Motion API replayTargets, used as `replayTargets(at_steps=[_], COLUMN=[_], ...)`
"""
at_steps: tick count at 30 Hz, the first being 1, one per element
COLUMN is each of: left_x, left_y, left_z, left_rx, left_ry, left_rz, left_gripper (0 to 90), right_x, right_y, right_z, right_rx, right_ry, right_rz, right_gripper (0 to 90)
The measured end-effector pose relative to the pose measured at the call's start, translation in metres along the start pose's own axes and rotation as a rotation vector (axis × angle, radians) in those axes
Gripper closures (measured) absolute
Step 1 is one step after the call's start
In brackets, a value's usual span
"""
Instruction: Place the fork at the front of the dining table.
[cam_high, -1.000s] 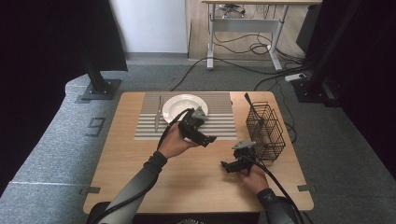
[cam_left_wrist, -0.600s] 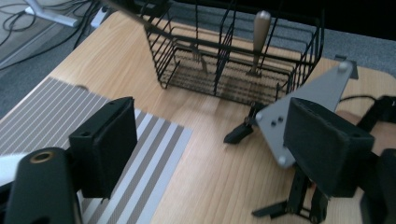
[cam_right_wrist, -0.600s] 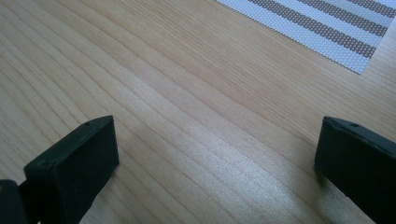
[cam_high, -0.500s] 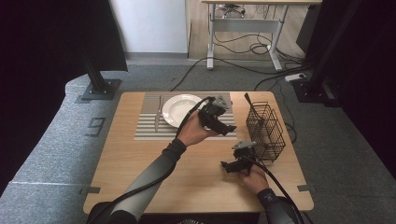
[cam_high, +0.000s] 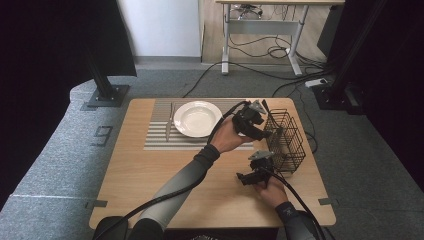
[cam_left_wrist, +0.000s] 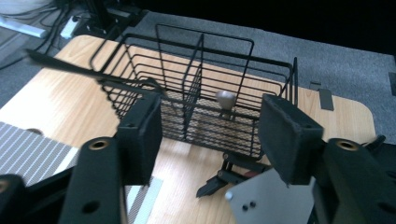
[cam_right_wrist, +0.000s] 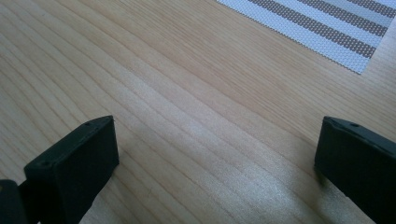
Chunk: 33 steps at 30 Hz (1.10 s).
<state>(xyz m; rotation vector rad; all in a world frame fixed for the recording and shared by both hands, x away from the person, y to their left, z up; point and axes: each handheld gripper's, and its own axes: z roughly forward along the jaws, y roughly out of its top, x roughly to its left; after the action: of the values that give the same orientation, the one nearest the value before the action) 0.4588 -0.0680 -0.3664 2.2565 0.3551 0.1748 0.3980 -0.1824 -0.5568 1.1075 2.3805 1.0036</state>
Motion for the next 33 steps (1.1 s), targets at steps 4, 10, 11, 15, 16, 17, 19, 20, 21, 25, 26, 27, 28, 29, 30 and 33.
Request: replayTargets(at_steps=[4,10,11,15,16,17,19,20,21,25,26,27,28,29,30,33], left_x=[-0.003,-0.005,-0.006,-0.008,-0.009,-0.009,-0.008,-0.008,-0.007,-0.008,-0.009,-0.009,-0.009,-0.01,-0.01,-0.012], left_y=[0.004,0.008,0.009,0.009,0.009,0.009,0.009,0.009,0.01,0.013,0.014,0.015,0.015,0.016,0.017,0.019], left_z=[0.013,0.03,0.032,0.039,0.039,0.039,0.038,0.037,0.035,0.028,0.026,0.025,0.023,0.021,0.02,0.013], left_rx=[0.034,0.056,0.063,0.093,0.095,0.094,0.085,0.077,0.064,0.036,0.028,0.021,0.016,0.013,0.009,-0.01], left_ry=[0.004,-0.027,-0.026,-0.005,-0.01,-0.013,-0.032,-0.039,-0.048,-0.03,-0.033,-0.038,-0.04,-0.04,-0.039,-0.048], left_rz=[-0.007,-0.042,-0.043,-0.043,-0.049,-0.055,-0.061,-0.067,-0.073,-0.052,-0.049,-0.044,-0.042,-0.038,-0.034,-0.024], left_gripper=[48.1,57.4,58.6,70.7,74.5,75.1,76.5,78.0,79.7,86.8,86.9,86.9,86.9,87.0,87.1,87.2], right_x=[0.0,0.001,0.001,0.001,0.001,0.001,0.001,0.001,0.001,0.001,0.001,0.001,0.001,0.001,0.001,0.001], right_y=[0.0,0.0,0.0,0.0,0.0,0.0,0.0,0.0,0.0,0.0,0.0,0.0,0.0,0.0,0.0,0.0], right_z=[0.0,0.0,0.0,0.0,0.0,0.0,0.0,0.0,0.0,0.0,0.0,0.0,0.0,0.0,0.0,0.0], right_rx=[0.0,0.006,0.006,0.005,0.005,0.004,0.004,0.004,0.003,0.002,0.002,0.002,0.003,0.003,0.004,0.003], right_ry=[0.003,0.006,0.007,0.01,0.01,0.011,0.012,0.012,0.013,0.013,0.012,0.012,0.013,0.013,0.013,0.013], right_rz=[-0.001,0.01,0.005,-0.005,-0.005,-0.006,-0.007,-0.007,-0.009,-0.01,-0.012,-0.009,-0.008,-0.005,-0.005,-0.005], right_gripper=[0.0,0.0,0.0,0.0,0.0,0.0,0.0,0.0,0.0,0.0,0.0,0.0,0.0,0.0,0.0,0.0])
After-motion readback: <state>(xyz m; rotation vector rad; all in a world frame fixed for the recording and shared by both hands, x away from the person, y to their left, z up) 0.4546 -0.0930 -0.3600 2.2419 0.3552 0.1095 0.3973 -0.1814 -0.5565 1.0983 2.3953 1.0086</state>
